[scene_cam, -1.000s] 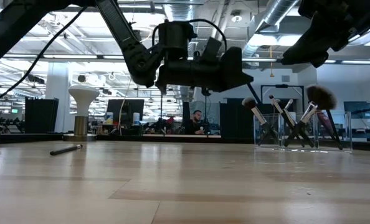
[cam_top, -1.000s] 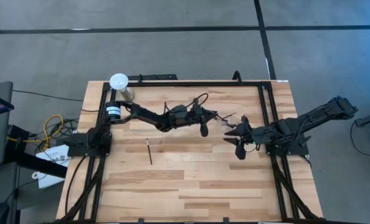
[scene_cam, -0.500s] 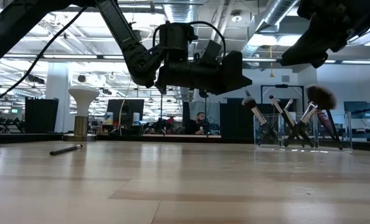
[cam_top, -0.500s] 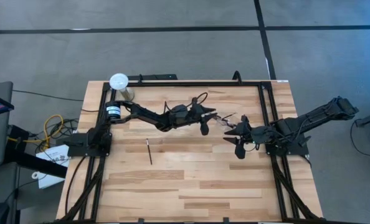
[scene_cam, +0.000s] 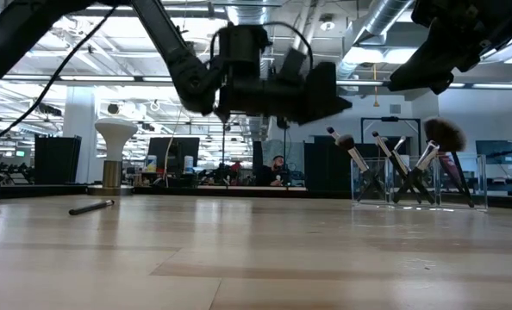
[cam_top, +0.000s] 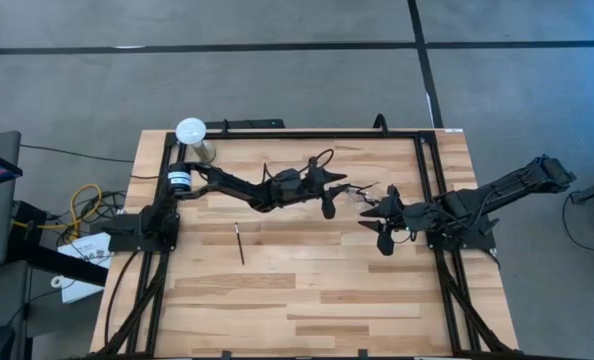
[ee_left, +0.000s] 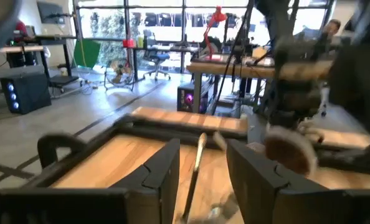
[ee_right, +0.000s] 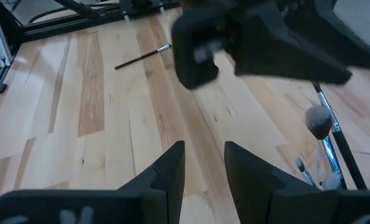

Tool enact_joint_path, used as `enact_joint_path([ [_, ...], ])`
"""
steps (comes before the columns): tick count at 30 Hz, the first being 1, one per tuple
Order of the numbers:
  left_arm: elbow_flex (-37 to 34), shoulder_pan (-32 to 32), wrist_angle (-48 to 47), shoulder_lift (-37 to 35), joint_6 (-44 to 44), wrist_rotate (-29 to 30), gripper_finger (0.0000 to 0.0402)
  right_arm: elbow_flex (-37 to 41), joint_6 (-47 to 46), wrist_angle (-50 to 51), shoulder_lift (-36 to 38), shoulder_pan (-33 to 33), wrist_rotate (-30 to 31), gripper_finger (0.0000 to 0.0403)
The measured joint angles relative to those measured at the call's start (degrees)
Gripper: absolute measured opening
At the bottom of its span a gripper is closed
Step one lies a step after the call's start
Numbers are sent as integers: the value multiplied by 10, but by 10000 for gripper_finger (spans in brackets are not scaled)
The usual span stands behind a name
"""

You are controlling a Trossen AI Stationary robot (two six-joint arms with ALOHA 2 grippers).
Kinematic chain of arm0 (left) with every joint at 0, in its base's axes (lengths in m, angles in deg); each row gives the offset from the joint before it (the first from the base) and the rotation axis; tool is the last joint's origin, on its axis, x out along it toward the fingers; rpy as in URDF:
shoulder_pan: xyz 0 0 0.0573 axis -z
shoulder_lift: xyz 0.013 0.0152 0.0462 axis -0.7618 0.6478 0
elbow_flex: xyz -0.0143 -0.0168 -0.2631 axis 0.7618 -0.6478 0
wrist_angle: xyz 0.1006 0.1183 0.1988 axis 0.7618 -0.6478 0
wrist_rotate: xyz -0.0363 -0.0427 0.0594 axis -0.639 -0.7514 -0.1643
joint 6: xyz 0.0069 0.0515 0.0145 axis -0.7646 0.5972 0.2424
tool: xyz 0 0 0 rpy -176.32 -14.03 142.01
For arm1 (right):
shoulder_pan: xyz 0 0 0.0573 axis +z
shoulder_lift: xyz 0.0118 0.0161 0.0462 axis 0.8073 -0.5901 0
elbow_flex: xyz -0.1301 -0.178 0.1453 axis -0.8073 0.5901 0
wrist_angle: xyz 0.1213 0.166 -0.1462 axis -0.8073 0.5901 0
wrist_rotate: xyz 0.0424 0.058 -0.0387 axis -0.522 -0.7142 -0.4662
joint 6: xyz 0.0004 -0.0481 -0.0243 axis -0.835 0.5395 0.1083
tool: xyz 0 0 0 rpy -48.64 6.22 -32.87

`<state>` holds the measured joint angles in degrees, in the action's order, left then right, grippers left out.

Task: Pick & Place Makeup Supplies
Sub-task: Put the black makeup brush into the transparent organizer

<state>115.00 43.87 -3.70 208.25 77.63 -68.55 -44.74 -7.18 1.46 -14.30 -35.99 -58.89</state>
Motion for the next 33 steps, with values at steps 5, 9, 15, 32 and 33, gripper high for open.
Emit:
enact_joint_path([
  [5, -12, 19, -76, -101, 10, -1, 119, 0, 0, -1, 0, 0, 0, 103],
  [9, -31, 39, -256, -213, 19, 0, 106, 0, 0, -11, -2, 0, 8, 103],
  [15, -104, 87, -377, -336, 15, 0, 82, 0, -3, -78, -41, 0, 16, 103],
  [32, -450, 284, -480, -530, -384, 193, 100, 0, 1, -252, -203, -32, 10, 103],
  [33, -458, 287, -486, -530, -406, 205, 108, 0, 1, -255, -203, -36, 5, 103],
])
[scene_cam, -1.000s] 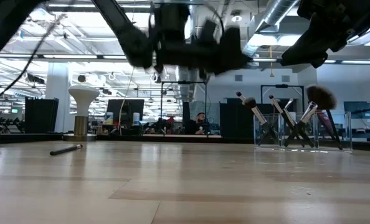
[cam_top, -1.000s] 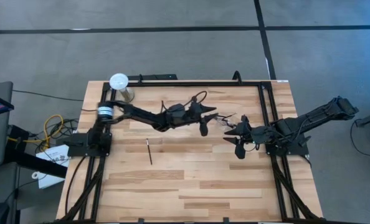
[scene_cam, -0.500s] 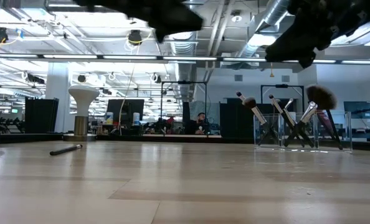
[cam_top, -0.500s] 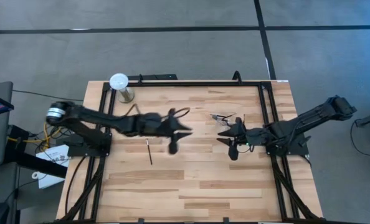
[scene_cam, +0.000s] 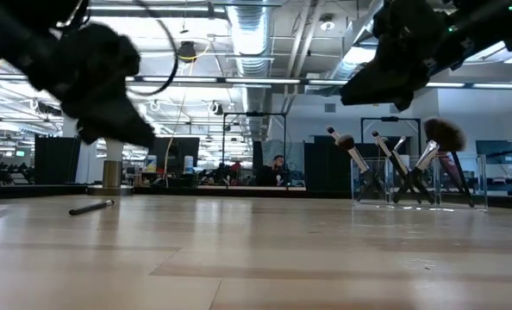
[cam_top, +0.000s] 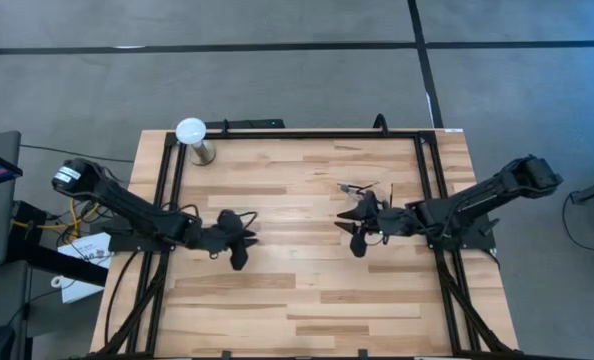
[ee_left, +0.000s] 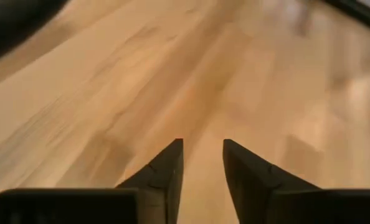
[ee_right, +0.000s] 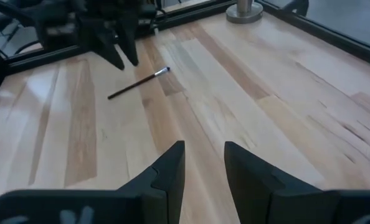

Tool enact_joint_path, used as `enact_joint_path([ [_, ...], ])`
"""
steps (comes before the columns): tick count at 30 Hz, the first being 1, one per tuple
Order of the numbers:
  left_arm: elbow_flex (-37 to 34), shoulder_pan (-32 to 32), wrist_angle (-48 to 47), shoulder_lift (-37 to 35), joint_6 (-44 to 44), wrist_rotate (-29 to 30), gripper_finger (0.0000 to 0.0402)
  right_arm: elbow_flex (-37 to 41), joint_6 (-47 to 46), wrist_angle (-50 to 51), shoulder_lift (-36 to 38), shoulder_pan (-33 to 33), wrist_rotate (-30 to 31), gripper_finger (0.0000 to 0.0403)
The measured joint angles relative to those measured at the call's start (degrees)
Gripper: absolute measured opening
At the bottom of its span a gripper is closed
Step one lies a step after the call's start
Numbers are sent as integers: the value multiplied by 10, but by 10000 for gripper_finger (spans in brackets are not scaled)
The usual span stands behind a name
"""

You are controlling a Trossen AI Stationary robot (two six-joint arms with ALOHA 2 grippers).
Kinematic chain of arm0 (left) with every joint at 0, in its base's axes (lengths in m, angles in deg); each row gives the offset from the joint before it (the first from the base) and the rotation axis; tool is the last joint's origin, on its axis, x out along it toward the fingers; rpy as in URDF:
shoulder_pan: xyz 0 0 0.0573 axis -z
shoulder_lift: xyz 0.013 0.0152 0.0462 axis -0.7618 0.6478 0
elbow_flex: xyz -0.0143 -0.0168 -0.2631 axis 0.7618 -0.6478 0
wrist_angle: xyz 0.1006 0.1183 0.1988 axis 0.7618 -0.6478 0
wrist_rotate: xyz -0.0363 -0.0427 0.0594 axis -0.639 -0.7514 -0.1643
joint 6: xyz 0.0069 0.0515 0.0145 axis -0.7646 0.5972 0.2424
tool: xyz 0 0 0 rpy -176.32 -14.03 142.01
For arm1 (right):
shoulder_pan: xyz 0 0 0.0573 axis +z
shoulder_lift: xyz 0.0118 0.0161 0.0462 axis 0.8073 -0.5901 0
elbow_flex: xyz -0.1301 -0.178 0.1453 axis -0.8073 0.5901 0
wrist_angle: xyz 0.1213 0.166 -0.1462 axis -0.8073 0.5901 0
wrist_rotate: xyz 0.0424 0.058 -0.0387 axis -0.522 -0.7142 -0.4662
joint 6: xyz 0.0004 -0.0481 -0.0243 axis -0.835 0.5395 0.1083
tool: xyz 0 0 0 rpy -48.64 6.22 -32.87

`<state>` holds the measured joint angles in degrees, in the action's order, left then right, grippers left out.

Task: Pick & Place Makeup Supplies
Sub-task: Put the black makeup brush into the transparent organizer

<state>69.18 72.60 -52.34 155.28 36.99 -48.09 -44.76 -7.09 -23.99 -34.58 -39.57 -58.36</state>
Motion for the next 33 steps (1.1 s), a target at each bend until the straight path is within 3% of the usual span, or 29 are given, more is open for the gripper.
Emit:
enact_joint_path([
  [4, -11, 0, -37, 0, -72, 26, 121, 0, 0, -5, 6, -14, -22, 103],
  [13, -11, -2, -201, 0, -196, 22, 105, 0, 0, -11, 4, -18, -52, 103],
  [24, -11, -2, -204, 9, -210, 59, 104, 0, 0, -11, 4, -18, -52, 103],
  [29, -15, -10, -200, 65, -251, 62, 104, 0, 0, -11, 4, -18, -52, 103],
  [33, -16, -8, -176, 118, -281, 98, 104, 0, 0, -12, 4, -18, -52, 103],
])
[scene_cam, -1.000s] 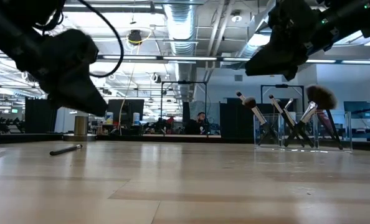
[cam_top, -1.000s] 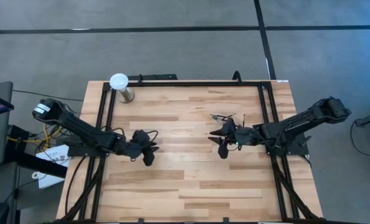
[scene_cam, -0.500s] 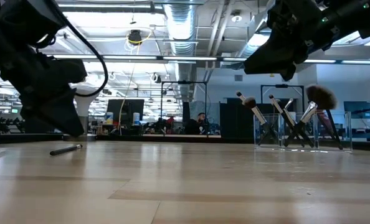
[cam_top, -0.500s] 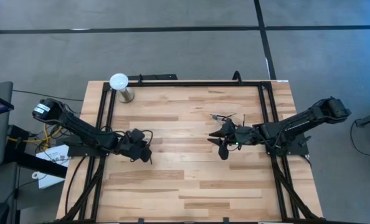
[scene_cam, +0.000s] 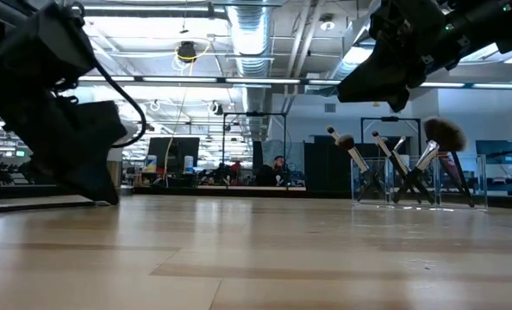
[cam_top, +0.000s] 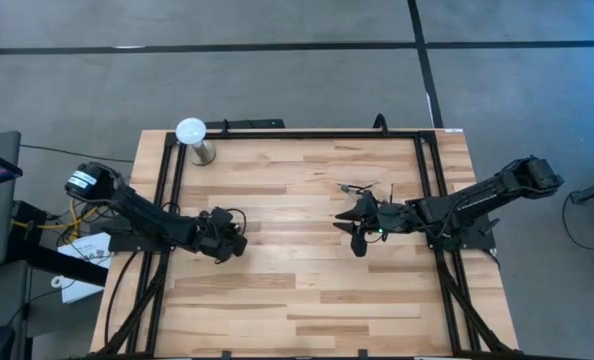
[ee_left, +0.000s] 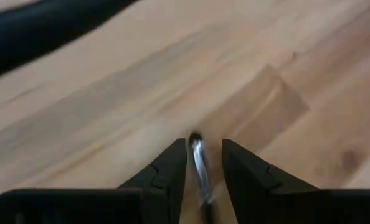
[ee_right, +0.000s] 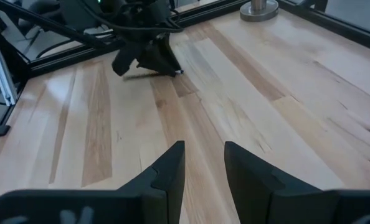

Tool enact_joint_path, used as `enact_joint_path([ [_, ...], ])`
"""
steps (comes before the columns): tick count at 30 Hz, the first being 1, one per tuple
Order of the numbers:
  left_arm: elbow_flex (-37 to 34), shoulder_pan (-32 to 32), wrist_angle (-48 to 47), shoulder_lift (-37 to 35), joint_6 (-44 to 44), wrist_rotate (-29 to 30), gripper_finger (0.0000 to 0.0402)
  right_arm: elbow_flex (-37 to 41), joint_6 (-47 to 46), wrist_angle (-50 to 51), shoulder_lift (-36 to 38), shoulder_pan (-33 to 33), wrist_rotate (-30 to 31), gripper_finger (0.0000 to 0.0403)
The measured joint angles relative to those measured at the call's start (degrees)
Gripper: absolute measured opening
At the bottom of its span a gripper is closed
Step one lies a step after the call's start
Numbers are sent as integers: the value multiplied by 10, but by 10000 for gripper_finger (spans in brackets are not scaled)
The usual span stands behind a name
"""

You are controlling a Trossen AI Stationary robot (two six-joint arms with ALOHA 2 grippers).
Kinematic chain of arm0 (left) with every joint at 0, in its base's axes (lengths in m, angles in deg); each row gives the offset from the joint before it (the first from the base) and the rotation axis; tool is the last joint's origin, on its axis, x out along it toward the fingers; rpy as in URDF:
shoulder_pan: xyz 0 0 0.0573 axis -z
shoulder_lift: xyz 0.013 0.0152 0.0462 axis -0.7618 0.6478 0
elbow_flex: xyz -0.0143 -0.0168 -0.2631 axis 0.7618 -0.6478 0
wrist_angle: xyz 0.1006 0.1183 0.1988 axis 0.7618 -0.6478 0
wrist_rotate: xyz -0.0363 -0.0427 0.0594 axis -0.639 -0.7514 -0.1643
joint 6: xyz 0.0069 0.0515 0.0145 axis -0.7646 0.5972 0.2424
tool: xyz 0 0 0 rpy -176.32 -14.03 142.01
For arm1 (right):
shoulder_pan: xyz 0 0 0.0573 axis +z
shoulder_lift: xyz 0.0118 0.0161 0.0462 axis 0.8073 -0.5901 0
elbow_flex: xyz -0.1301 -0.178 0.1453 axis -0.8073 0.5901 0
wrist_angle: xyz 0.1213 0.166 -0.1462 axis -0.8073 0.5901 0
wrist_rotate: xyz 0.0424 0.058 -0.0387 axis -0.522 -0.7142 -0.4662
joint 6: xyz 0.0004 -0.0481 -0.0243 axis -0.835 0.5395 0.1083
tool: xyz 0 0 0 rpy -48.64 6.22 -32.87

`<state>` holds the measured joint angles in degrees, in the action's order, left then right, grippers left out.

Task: Pick & Place Makeup Supplies
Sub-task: Put the black makeup brush into the transparent organizer

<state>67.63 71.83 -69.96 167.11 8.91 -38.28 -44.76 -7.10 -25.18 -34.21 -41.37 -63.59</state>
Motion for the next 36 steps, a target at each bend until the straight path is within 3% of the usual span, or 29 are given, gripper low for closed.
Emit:
enact_joint_path([
  [6, -3, 1, 62, 22, 17, 38, 97, 0, 0, -4, 0, 0, 0, 103],
  [18, -23, 12, 80, 21, 23, 41, 14, 0, 0, -4, 0, 0, 0, 103],
  [24, -30, 13, 116, 22, 25, 58, 9, 0, 0, -4, 0, 0, 0, 103],
  [28, -30, 13, 244, 23, 96, 85, 6, 0, 0, -29, -10, -5, 0, 103],
  [32, -27, 13, 438, 22, 246, 102, 6, 0, 9, -87, -49, -6, -1, 103],
  [36, -27, 13, 607, 22, 382, 85, 6, 0, 48, -176, -109, -10, -43, 103],
])
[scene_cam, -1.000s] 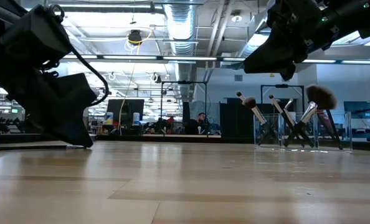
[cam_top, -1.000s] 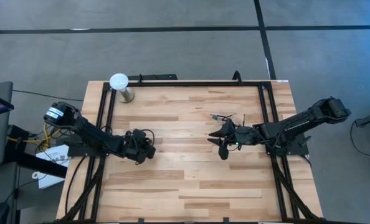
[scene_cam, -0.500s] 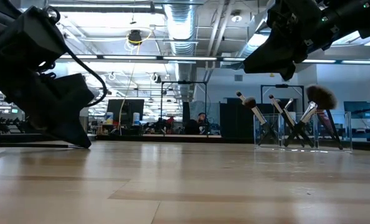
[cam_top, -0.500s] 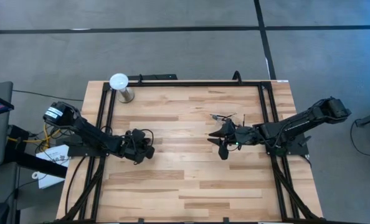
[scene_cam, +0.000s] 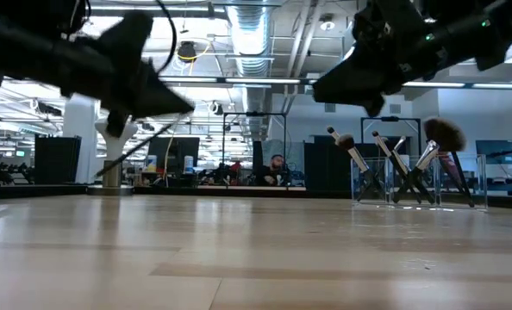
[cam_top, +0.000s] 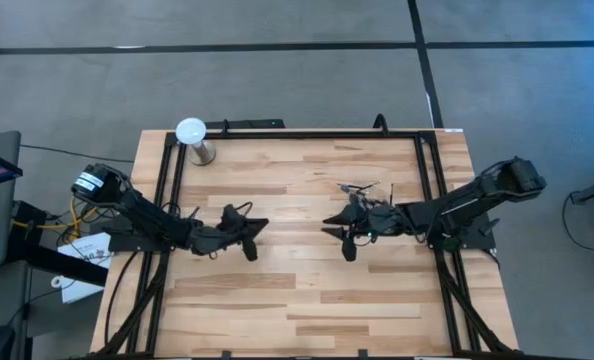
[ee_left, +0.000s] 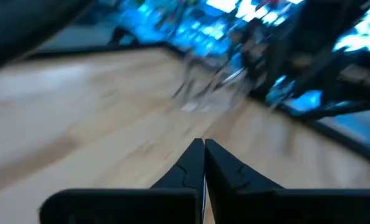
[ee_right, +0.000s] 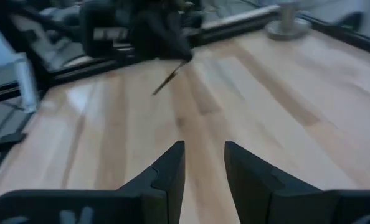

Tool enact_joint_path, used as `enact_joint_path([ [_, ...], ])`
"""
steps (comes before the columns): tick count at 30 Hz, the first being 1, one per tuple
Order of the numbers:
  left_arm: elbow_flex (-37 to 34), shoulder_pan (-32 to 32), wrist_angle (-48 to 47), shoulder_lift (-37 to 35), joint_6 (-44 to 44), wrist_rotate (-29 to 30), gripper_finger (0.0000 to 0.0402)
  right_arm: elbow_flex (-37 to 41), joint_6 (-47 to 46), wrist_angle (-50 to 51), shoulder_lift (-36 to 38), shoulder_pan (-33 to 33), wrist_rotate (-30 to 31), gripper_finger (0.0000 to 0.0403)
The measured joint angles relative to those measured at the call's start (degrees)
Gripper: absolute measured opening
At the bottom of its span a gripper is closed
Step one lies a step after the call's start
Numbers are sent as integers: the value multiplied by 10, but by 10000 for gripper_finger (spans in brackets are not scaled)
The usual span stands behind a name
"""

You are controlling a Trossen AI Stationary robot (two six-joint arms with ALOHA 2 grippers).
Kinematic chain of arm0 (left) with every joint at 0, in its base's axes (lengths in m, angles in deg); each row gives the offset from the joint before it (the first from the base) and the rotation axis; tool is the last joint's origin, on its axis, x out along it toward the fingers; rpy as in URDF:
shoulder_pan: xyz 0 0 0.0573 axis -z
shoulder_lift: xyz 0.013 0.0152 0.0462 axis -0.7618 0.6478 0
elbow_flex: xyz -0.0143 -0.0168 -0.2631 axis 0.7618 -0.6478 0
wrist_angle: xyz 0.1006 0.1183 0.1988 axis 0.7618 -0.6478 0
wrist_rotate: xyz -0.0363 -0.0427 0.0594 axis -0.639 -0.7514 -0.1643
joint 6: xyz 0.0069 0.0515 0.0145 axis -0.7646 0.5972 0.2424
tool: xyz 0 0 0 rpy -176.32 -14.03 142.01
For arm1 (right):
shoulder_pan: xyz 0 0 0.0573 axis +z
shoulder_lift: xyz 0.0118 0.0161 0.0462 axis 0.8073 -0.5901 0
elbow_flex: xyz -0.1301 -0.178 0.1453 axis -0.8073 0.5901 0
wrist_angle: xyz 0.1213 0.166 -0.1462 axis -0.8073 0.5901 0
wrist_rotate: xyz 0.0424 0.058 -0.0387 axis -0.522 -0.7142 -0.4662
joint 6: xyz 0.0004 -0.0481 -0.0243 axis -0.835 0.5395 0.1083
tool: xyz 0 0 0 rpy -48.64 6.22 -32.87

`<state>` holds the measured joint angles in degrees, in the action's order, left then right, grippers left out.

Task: Pick & Place Makeup Supplies
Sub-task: Put the black makeup brush into the transparent organizer

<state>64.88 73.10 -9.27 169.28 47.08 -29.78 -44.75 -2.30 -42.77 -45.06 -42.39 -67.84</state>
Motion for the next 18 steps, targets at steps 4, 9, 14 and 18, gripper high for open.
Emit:
enact_joint_path([
  [4, 0, -6, 82, 0, 59, -31, 6, -1, 12, -167, -81, -8, -43, 103],
  [9, 1, -11, 85, -1, 65, -41, 6, -49, 11, -264, -198, -17, -48, 103],
  [14, 1, -11, 96, -1, 65, -52, 6, -136, 12, -265, -296, -25, -48, 103],
  [18, 1, -10, 115, -1, 70, -62, 6, -202, 12, -264, -344, -32, -51, 103],
])
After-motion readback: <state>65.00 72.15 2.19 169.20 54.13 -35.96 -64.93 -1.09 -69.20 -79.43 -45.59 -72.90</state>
